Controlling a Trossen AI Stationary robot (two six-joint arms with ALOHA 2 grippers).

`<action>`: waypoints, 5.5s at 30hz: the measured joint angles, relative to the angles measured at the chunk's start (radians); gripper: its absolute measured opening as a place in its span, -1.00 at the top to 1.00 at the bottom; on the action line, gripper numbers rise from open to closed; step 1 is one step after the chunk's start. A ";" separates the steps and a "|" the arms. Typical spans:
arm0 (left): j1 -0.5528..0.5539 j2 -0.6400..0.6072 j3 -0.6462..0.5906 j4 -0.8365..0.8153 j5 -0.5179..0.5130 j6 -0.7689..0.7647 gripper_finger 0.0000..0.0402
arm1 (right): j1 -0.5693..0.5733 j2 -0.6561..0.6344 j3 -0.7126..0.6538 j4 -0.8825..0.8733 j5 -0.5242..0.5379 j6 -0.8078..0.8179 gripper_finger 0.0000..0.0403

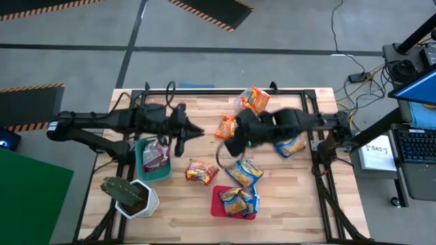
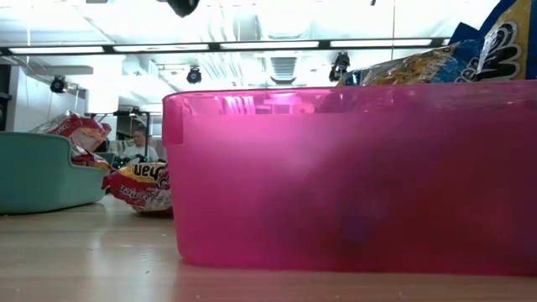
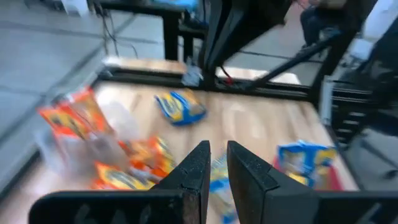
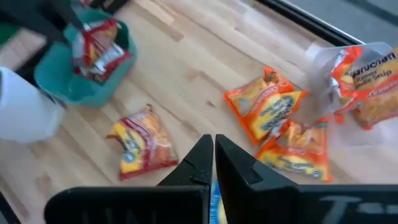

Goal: Sort Maruchan noodles
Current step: Put the right orange noodle pack into the transparent bin

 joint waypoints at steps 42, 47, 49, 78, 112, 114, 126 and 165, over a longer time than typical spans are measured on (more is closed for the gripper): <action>0.475 0.274 0.170 0.017 0.361 0.243 0.82 | -0.630 -0.475 -1.418 0.877 -0.711 -0.034 0.56; 0.483 0.292 0.169 0.074 0.360 0.202 0.82 | -0.684 -0.462 -1.418 0.876 -0.722 -0.162 0.13; 0.487 0.294 0.169 0.089 0.360 0.202 0.82 | -0.693 -0.462 -1.418 0.880 -0.688 -0.278 -0.02; 0.507 0.294 0.169 0.136 0.289 0.085 0.82 | -0.776 -0.250 -1.598 1.482 -0.914 -0.508 -0.02; 0.508 0.456 0.169 0.121 0.320 0.110 0.82 | -0.600 -0.392 -1.599 1.471 -0.932 0.001 0.94; 0.508 0.481 0.169 0.120 0.345 0.108 0.82 | -0.599 -0.401 -1.599 1.472 -0.933 0.029 0.94; 0.474 0.592 0.169 0.123 0.484 0.134 0.82 | -0.599 -0.429 -1.598 1.473 -0.932 0.180 0.44; 0.344 0.814 0.151 0.140 0.558 0.237 0.82 | -0.590 -0.401 -1.601 1.473 -0.731 0.268 -0.16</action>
